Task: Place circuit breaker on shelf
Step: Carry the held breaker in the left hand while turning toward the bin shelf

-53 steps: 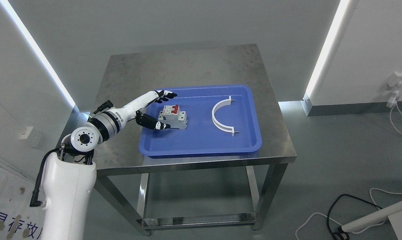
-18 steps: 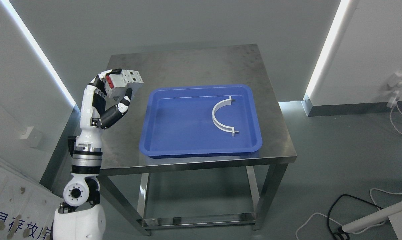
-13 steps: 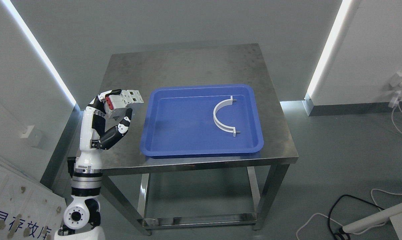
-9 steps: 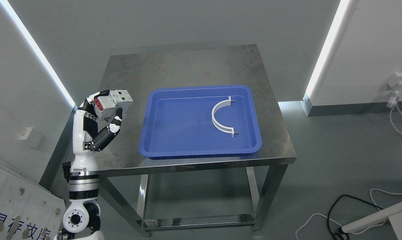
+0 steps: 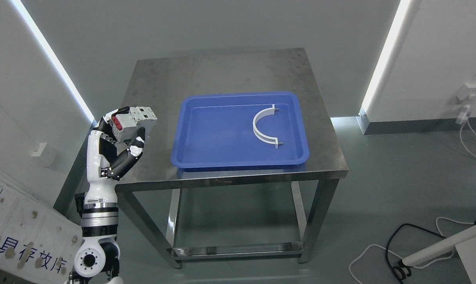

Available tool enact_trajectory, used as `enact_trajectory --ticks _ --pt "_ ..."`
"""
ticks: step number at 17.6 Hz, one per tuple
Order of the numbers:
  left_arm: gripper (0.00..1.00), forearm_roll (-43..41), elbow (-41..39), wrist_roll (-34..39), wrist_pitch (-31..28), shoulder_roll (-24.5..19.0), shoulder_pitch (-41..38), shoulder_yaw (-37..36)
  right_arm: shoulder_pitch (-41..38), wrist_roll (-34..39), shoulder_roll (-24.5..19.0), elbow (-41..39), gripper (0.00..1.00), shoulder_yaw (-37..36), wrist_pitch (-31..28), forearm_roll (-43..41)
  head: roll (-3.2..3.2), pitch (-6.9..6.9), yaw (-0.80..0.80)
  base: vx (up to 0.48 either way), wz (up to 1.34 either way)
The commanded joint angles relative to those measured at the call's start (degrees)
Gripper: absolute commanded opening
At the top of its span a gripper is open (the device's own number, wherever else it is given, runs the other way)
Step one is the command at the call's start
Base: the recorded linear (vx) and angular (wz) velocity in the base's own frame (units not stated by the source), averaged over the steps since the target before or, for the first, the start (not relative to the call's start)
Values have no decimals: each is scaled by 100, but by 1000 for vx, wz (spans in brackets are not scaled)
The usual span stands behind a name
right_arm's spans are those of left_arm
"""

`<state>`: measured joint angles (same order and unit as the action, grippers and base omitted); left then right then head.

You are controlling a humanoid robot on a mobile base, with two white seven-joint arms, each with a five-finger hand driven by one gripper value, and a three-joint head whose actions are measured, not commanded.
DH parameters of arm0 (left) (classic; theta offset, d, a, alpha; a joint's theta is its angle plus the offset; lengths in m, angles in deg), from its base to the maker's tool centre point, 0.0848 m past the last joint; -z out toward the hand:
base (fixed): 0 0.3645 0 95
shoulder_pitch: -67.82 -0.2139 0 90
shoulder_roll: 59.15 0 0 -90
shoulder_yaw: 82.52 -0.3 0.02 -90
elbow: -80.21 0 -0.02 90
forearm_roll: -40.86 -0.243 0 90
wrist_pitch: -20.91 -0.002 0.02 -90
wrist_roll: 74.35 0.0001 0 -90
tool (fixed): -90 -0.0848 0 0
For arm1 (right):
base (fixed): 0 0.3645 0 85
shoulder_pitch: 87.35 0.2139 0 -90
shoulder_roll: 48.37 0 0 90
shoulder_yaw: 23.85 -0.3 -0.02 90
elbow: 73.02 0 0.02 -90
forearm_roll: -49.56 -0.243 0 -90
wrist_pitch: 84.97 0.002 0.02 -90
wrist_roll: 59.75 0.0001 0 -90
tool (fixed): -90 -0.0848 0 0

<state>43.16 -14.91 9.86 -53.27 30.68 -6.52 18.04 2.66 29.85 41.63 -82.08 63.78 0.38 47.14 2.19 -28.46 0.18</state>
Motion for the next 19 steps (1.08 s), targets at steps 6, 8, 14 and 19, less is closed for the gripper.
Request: enact_trajectory --ticks 6,8,14,19 --pt "13 7 -279 -46 87 -83 -63 -98 -89 23 100 1 100 0 193 4 0 0 0 -245 -56" --pt "13 7 -279 -46 140 -83 -72 -98 -89 23 100 1 100 0 193 -5 0 0 0 -346 -391" --pt "12 7 -279 -55 166 -83 -63 -116 -89 23 100 -8 100 0 193 -5 0 0 0 -381 -227" --pt "12 7 -279 -151 281 -83 -2 -221 -89 23 100 1 100 0 193 4 0 -1 0 -363 183"
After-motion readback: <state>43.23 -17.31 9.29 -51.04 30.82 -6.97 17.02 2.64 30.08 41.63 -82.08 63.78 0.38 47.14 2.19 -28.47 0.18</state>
